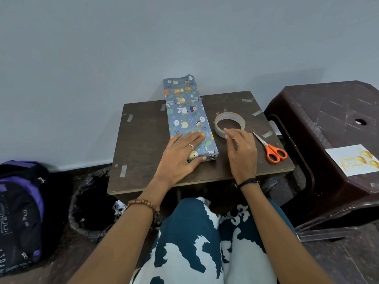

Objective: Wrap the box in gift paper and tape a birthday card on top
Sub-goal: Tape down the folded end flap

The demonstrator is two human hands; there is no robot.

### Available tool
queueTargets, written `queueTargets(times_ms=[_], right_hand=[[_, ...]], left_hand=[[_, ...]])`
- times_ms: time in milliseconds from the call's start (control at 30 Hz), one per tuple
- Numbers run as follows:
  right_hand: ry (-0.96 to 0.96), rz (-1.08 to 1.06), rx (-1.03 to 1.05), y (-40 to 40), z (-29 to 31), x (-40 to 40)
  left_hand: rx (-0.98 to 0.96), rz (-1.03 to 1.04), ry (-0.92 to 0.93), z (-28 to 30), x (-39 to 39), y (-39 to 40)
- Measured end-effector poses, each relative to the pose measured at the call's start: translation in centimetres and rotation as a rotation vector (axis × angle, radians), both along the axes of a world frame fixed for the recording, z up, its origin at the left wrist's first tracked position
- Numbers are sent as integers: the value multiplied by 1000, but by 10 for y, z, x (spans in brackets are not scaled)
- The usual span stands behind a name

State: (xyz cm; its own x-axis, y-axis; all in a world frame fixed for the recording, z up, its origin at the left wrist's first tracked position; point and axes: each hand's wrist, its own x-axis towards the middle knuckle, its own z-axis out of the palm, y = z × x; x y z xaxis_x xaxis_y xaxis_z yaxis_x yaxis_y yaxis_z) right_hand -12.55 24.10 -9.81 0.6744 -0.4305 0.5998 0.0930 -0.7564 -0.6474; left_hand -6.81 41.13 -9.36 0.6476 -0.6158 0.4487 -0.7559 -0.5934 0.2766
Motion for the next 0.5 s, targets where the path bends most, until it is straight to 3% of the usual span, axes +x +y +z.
queueTargets(times_ms=[200, 300, 500], right_hand=[[359, -10, -207, -6, 2, 20], [327, -75, -337, -10, 6, 31], [240, -131, -377, -14, 2, 44]], left_hand=[[-49, 24, -44, -2, 2, -3], [-59, 23, -61, -4, 2, -3], [-94, 23, -69, -6, 2, -5]])
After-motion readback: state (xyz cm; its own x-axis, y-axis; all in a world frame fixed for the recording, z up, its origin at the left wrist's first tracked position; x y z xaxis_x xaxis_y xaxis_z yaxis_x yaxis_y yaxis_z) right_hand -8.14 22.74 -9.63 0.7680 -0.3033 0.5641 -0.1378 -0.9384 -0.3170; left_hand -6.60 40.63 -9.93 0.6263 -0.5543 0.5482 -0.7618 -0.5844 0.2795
